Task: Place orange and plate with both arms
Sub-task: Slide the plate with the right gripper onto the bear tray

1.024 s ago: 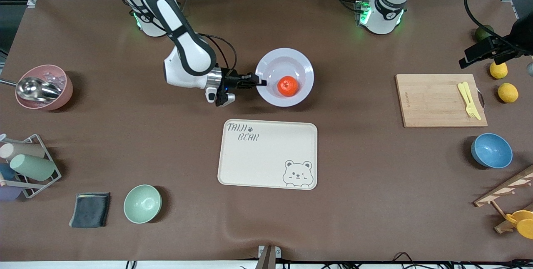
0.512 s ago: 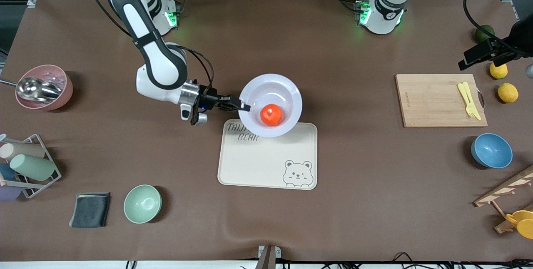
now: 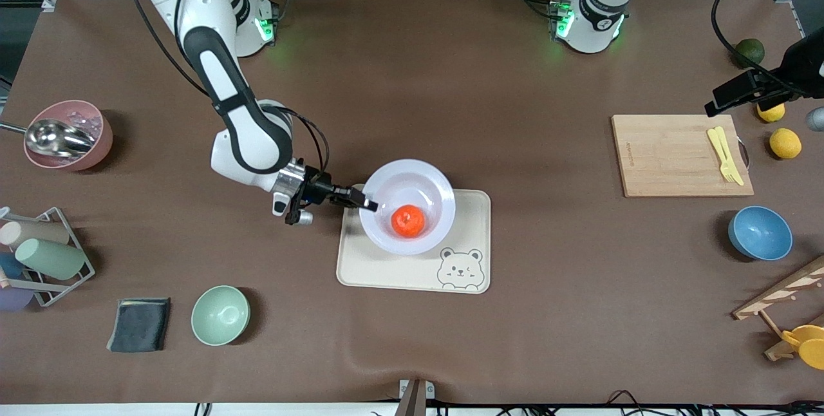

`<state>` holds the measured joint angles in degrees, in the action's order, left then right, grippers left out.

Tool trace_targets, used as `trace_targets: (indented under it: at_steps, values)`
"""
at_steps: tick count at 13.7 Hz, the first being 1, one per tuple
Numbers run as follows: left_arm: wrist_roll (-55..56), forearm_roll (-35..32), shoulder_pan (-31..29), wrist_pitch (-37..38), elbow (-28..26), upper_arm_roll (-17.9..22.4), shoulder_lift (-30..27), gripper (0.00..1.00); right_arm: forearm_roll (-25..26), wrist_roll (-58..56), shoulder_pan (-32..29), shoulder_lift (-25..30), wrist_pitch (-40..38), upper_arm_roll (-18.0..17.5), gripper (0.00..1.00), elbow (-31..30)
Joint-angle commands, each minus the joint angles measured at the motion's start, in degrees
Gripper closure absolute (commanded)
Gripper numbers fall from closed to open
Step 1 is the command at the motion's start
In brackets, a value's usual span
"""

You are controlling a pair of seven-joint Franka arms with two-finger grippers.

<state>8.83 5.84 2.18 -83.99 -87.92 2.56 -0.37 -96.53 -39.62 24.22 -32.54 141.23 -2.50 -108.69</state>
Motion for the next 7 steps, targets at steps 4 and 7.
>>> trace_targets:
  at_steps: [4, 7]
  values:
    - [-0.6, -1.2, -0.1, -0.5, -0.7, 0.1, -0.5, 0.00, 6.8, 10.9, -0.1, -7.2, 1.8, -0.8, 1.00, 10.7]
    - [-0.6, -1.1, -0.1, -0.5, -0.6, 0.1, -0.5, 0.00, 7.0, 10.6, 0.2, -8.2, 2.6, -0.8, 1.00, 11.0]
